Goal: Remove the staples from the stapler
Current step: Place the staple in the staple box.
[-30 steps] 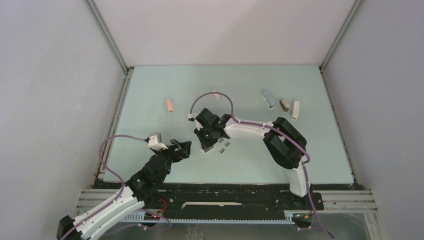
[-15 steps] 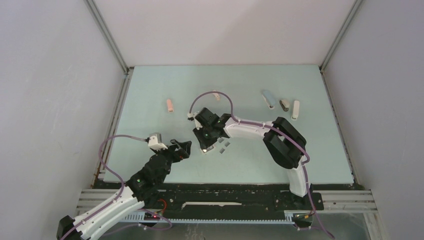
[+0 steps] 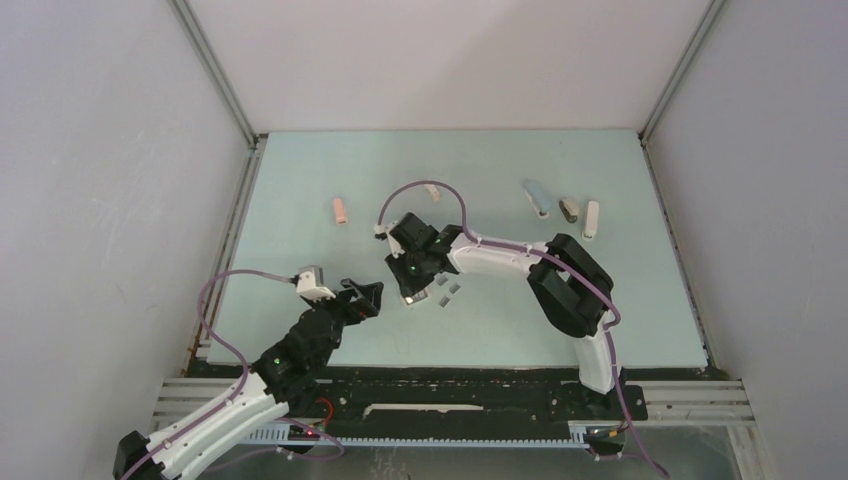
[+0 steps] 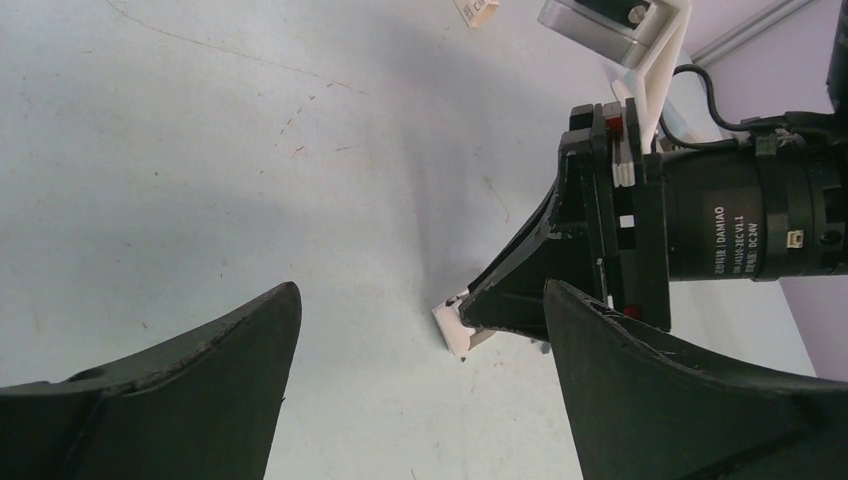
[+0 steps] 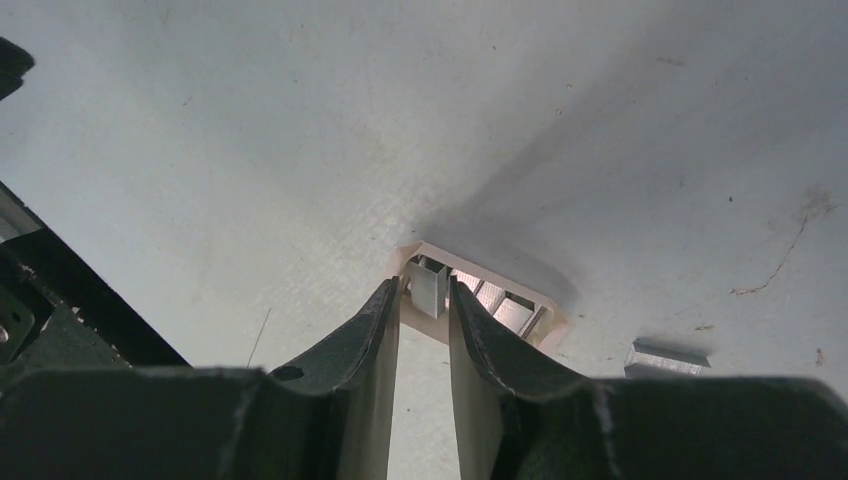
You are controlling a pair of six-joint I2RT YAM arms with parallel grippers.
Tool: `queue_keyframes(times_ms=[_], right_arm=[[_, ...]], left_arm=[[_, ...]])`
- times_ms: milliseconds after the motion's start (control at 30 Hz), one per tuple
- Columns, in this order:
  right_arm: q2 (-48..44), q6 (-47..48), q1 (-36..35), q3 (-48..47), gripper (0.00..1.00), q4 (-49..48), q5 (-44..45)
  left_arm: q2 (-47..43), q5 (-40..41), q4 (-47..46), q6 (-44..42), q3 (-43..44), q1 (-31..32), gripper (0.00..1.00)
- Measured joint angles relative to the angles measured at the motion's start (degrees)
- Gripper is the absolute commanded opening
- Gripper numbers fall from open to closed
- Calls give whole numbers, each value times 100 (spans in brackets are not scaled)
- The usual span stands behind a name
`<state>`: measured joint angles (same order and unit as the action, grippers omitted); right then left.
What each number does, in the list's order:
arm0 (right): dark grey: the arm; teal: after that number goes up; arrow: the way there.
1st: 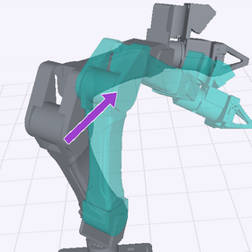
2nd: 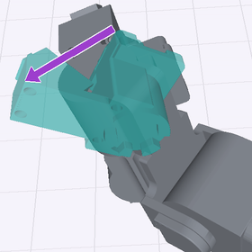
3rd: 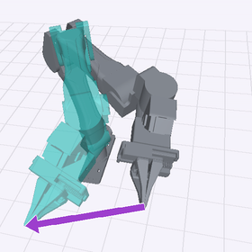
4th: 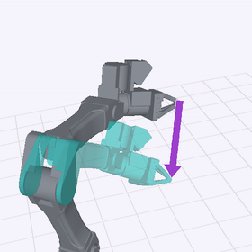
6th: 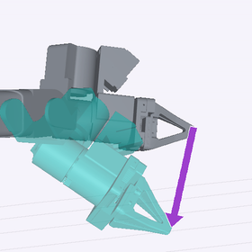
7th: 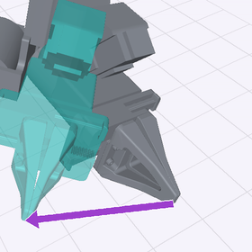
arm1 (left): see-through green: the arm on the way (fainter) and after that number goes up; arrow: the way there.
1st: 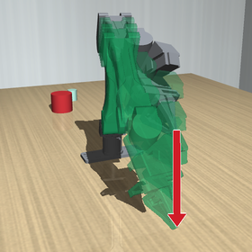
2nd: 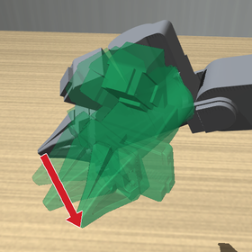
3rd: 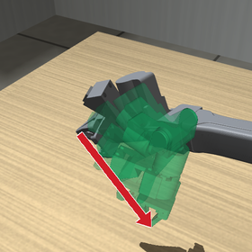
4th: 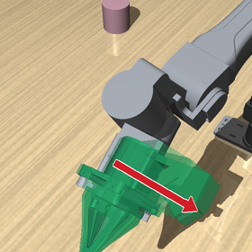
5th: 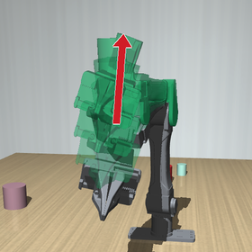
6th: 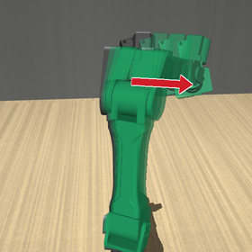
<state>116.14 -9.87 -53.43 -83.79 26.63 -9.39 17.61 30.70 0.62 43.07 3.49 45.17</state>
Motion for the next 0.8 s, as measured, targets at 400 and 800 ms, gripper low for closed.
queue_keyframes(times_ms=[400, 800], right_arm=[[-855, 1488, 437, -26, 32, 597, -1657], [-2728, 2988, 2085, 787, 33, 938, -3401]], left_arm=[[-2, -295, -118, -74, -4, 2, 96], [802, -1163, -1014, -369, -133, 0, 92]])
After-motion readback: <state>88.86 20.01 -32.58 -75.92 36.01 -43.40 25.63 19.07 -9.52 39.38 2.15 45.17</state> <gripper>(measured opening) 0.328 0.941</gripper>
